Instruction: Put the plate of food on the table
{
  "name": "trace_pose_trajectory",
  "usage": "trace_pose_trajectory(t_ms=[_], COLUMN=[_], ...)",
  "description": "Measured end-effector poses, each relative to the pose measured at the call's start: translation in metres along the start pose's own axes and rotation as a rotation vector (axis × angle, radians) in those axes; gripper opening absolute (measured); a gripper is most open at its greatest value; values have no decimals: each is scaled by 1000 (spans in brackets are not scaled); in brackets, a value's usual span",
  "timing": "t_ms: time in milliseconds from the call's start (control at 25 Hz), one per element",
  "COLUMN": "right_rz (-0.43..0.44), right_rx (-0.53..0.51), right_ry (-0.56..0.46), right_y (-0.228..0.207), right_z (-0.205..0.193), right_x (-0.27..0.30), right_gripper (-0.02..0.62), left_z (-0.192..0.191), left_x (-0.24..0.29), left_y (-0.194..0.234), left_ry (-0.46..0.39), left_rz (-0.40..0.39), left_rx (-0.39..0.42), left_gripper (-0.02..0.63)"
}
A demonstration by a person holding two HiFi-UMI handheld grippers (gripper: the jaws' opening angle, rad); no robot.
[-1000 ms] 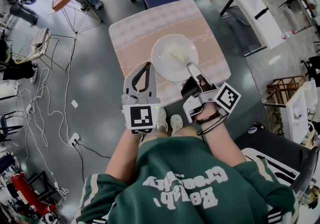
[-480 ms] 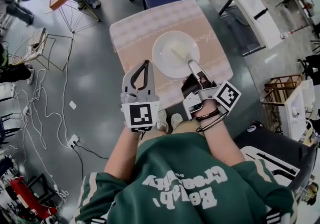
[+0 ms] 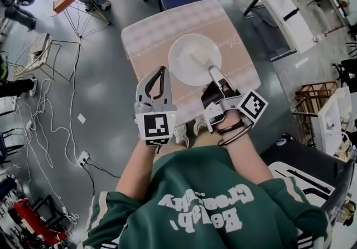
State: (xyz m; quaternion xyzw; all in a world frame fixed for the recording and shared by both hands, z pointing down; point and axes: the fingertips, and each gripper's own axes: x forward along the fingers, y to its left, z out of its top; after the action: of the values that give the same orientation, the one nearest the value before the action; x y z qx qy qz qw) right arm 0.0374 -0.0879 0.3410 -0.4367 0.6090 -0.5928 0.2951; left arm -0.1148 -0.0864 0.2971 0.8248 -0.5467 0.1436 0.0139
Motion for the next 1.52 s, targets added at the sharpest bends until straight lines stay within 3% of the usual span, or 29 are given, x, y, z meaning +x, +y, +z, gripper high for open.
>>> trace_pose_trajectory(t_ms=[520, 880, 1520], right_rz=[-7, -72, -122], right_rx=[18, 18, 37], right_ry=[46, 86, 199], right_y=[-19, -45, -95], right_z=[38, 69, 110], right_x=[27, 56, 115], right_gripper=[23, 23, 23], left_z=[9, 8, -26], left_x=[46, 86, 152], left_y=[-13, -16, -12], left_ry=[-22, -20, 78], left_rz=[18, 46, 162], left_rx=[-5, -20, -59], left_gripper=[8, 9, 9])
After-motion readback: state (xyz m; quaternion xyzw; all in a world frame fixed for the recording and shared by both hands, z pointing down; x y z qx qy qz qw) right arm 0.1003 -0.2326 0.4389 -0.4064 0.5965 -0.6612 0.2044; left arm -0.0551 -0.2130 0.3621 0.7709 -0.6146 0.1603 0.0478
